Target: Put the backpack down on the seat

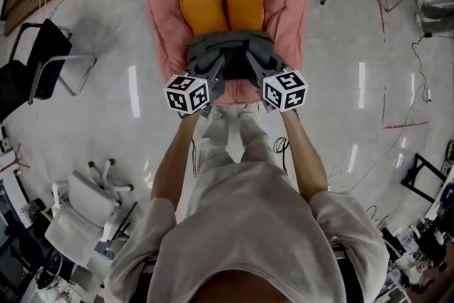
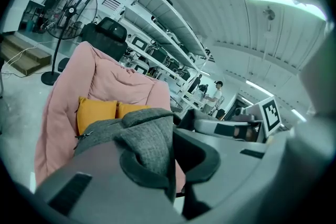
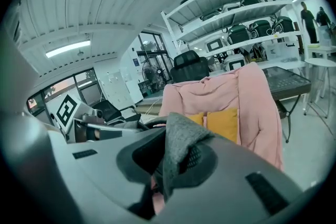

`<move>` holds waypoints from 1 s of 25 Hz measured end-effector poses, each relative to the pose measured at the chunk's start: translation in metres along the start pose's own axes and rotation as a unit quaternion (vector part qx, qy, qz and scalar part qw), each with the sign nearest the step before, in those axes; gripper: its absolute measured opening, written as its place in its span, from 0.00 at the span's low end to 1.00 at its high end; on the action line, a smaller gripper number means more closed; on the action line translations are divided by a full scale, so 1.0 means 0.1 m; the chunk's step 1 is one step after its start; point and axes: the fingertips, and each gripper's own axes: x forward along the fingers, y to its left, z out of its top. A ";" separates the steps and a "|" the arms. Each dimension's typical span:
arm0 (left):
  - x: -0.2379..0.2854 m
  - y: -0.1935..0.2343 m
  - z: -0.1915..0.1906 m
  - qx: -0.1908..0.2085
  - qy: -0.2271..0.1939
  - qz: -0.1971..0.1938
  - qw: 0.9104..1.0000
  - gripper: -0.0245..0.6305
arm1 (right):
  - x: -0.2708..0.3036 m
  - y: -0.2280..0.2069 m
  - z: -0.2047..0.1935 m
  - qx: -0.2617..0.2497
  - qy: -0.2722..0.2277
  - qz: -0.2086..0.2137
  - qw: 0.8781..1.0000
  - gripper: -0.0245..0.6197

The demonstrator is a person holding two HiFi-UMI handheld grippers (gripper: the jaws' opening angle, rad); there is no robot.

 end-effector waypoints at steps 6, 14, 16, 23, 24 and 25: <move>0.17 0.17 0.07 0.005 0.008 0.001 1.000 0.09 | 0.22 -0.16 0.04 -0.001 0.007 -0.003 1.000 0.08; 0.38 0.28 0.03 0.012 0.019 0.003 1.000 0.09 | 0.37 -0.34 -0.04 0.001 0.015 -0.005 1.000 0.08; 0.45 0.31 0.03 0.012 0.022 0.005 1.000 0.09 | 0.41 -0.40 -0.05 0.002 0.017 -0.003 1.000 0.08; 0.65 0.49 0.06 0.014 0.035 0.011 0.999 0.09 | 0.63 -0.56 -0.14 0.010 0.030 0.003 0.999 0.09; 0.68 0.52 0.06 0.013 0.037 0.012 0.999 0.09 | 0.67 -0.57 -0.16 0.011 0.033 0.004 0.999 0.09; 0.70 0.54 0.05 0.012 0.039 0.014 0.999 0.09 | 0.70 -0.60 -0.18 0.012 0.037 0.005 0.999 0.09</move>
